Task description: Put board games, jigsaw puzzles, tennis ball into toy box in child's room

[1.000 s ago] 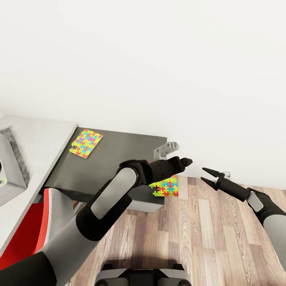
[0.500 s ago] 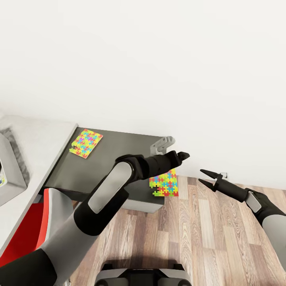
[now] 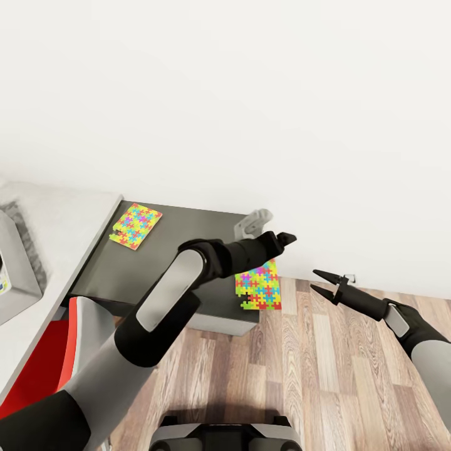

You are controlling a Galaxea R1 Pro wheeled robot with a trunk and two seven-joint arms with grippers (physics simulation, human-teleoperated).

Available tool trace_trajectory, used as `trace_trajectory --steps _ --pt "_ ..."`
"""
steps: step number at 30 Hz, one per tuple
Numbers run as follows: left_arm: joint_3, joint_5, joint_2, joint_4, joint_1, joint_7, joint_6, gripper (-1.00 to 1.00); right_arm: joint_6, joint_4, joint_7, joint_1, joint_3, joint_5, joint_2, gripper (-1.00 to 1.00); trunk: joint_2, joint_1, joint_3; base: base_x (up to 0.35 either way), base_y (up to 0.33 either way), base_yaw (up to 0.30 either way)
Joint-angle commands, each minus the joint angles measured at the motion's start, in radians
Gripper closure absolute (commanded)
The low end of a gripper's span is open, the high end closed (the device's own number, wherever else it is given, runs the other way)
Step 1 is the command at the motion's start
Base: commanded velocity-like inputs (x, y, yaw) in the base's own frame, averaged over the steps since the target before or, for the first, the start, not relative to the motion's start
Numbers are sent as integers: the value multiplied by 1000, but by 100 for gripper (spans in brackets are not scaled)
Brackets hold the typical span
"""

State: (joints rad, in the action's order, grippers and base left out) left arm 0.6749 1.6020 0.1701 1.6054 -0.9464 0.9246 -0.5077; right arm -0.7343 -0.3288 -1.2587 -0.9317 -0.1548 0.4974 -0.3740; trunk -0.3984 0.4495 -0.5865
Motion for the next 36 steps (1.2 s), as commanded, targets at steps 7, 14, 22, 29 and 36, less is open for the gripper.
trace_trajectory --steps 7,14,22,29,36 --pt "-24 50 -1 1 6 7 4 -100 -8 1 -2 1 0 2 1 -100 -2 1 -1 0 0 0" --pt "-34 86 -3 1 7 6 6 -100 -8 1 -2 1 1 3 2 -100 -2 1 -4 0 0 0" --pt "-38 107 -4 1 7 -1 6 -100 -8 1 -2 2 1 3 3 -100 -2 1 -13 0 0 -12" --pt "-37 115 -4 1 6 -11 6 -100 -8 1 -2 2 1 3 3 -100 -2 1 -24 0 0 -43" --pt "-34 118 -4 1 6 -22 4 -100 -8 1 -2 2 1 3 3 -100 -2 1 -34 0 0 -58"
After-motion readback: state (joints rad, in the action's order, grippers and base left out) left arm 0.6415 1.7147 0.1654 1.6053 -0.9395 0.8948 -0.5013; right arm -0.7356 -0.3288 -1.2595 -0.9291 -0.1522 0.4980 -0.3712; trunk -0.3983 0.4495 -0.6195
